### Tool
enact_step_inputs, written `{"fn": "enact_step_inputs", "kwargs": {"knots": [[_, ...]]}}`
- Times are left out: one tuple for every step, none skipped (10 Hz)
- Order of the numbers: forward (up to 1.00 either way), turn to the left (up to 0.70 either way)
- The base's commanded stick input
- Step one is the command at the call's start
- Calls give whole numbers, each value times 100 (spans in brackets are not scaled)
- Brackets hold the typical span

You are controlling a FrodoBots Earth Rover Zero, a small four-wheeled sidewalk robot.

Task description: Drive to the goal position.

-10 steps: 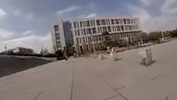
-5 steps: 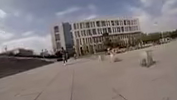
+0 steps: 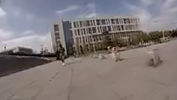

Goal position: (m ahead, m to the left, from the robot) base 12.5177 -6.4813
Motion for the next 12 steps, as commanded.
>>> {"fn": "enact_step_inputs", "kwargs": {"knots": [[70,0],[70,0],[70,0],[70,0],[70,0],[70,0],[70,0],[70,0],[70,0],[70,0],[70,0],[70,0]]}}
